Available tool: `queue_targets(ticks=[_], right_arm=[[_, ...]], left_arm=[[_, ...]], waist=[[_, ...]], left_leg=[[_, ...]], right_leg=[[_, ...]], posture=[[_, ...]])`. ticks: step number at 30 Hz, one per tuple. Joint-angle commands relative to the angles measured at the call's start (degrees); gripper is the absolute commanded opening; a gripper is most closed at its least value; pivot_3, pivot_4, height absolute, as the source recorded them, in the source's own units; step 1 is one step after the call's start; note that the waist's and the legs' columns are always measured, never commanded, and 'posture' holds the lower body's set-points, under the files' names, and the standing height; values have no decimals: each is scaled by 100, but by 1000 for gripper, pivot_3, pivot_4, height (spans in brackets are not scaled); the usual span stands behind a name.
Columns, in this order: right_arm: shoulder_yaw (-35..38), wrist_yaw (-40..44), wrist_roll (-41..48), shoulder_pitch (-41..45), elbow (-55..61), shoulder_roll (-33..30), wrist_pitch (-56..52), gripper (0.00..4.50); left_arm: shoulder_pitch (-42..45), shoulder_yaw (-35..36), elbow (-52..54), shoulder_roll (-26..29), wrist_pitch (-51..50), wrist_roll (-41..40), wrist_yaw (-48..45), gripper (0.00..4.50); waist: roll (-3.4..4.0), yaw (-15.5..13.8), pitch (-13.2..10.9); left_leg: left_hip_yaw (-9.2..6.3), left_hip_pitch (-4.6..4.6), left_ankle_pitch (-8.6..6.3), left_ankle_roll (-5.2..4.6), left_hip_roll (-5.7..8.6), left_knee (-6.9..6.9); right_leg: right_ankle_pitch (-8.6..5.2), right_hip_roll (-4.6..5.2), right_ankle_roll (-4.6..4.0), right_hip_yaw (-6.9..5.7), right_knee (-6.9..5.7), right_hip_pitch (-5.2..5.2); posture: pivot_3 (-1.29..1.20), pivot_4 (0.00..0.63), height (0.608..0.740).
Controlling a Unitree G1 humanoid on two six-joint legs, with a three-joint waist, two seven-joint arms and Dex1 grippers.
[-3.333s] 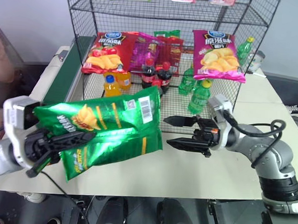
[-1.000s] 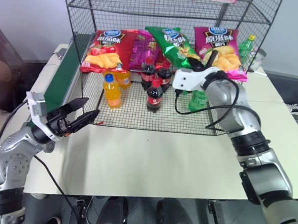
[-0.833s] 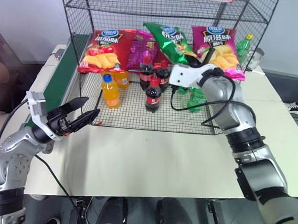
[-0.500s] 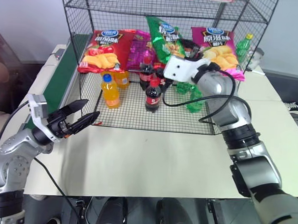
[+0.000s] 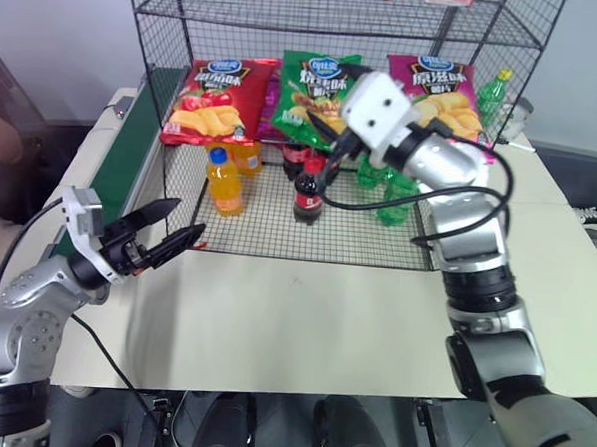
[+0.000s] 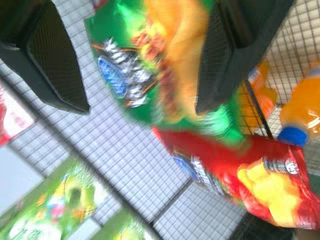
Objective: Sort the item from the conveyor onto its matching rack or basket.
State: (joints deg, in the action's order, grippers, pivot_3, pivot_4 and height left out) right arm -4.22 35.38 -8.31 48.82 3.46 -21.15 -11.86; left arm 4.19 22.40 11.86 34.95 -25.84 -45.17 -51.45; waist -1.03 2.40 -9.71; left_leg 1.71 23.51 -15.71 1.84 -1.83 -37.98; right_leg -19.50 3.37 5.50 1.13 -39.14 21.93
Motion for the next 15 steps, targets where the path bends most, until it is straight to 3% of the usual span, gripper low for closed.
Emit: queue_targets(ticks=[1,4,7,12,15], right_arm=[[778,437,1742,-163,951,220,-792,3493],[1348,1328,3711,-863,1924,-243,-2240,3493],[1824,1918,4769,-2084,2431,-1054,-3129,3493],[2139,2836,4527,-3994,2257,-2162,-2527,3493],[2254,3021,4243,-4391,1705,-2410,-1910,3493]], left_arm=[[-104,235,215,120,43,47,177,4500],[-354,459,298,285,-57,30,257,4500],[-653,639,307,532,-136,145,325,4500],[-890,863,-113,902,-33,389,145,4500],[-915,840,-450,1122,124,684,25,4500]], waist=[[0,4,0],[1,5,0],[0,-29,0],[6,-42,-3],[7,-9,-3]], left_leg=[[0,0,0,0,0,0],[-3,0,0,0,-4,8],[-10,-1,-7,-11,-3,14],[-17,-16,-14,-23,3,15],[-15,-25,-14,-23,3,15]], right_leg=[[0,0,0,1,-1,0],[0,-2,0,-2,1,1],[0,7,0,-11,23,-15],[1,17,-2,-24,70,-55],[1,16,-3,-22,71,-63]], posture=[[0,150,739],[0,150,739],[0,150,739],[0,150,739],[0,150,739]])
